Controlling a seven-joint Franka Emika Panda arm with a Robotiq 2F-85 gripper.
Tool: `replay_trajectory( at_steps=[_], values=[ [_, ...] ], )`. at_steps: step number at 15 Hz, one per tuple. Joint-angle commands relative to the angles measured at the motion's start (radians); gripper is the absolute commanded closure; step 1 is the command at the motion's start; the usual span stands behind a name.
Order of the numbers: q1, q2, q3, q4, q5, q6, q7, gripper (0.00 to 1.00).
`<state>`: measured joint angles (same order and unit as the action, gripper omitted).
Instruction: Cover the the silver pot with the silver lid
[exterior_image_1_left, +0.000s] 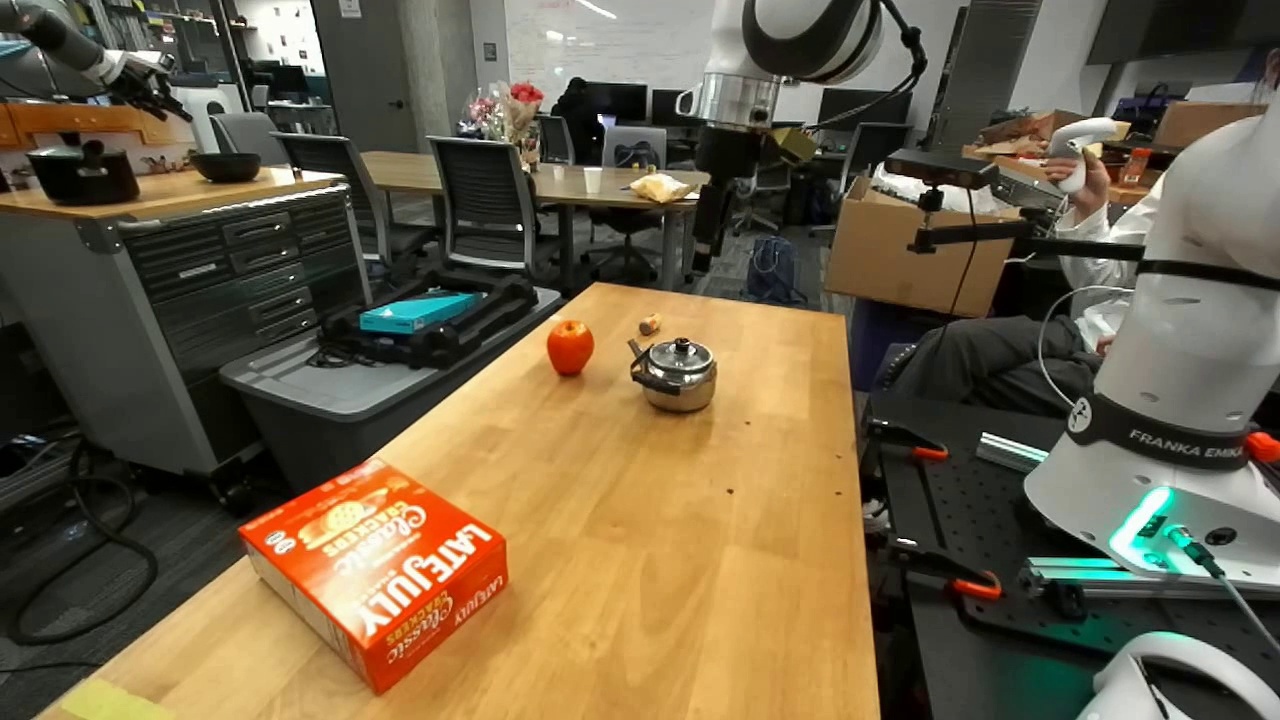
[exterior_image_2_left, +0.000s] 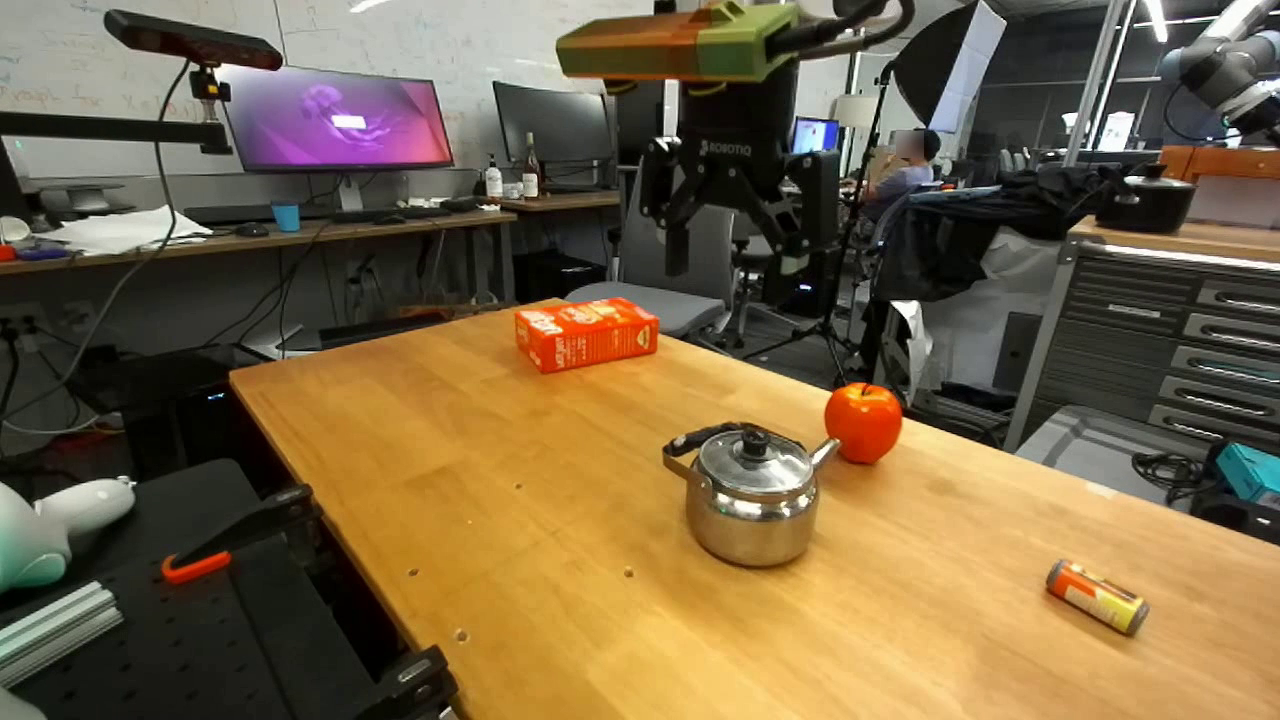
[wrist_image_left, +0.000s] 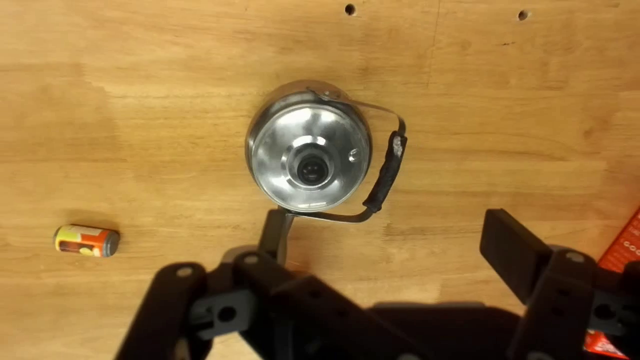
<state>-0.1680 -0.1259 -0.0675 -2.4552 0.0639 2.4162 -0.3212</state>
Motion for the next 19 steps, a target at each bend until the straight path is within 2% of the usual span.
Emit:
replay_trajectory(
  at_steps=[1, 6, 11, 12, 19],
  values=[
    [0.032, -0.126, -0.045, -0.082, 0.05, -0.001, -0.024, 0.0],
    [0.038, -0.2, -0.097, -0.121, 0.095, 0.018, -0.021, 0.0],
    [0.025, -0.227, -0.136, -0.145, 0.062, 0.015, -0.016, 0.0],
    [0.031, -0.192, -0.129, -0.119, 0.057, 0.004, 0.006, 0.0],
    [0.03, -0.196, -0.137, -0.126, 0.058, 0.004, 0.005, 0.0]
  ],
)
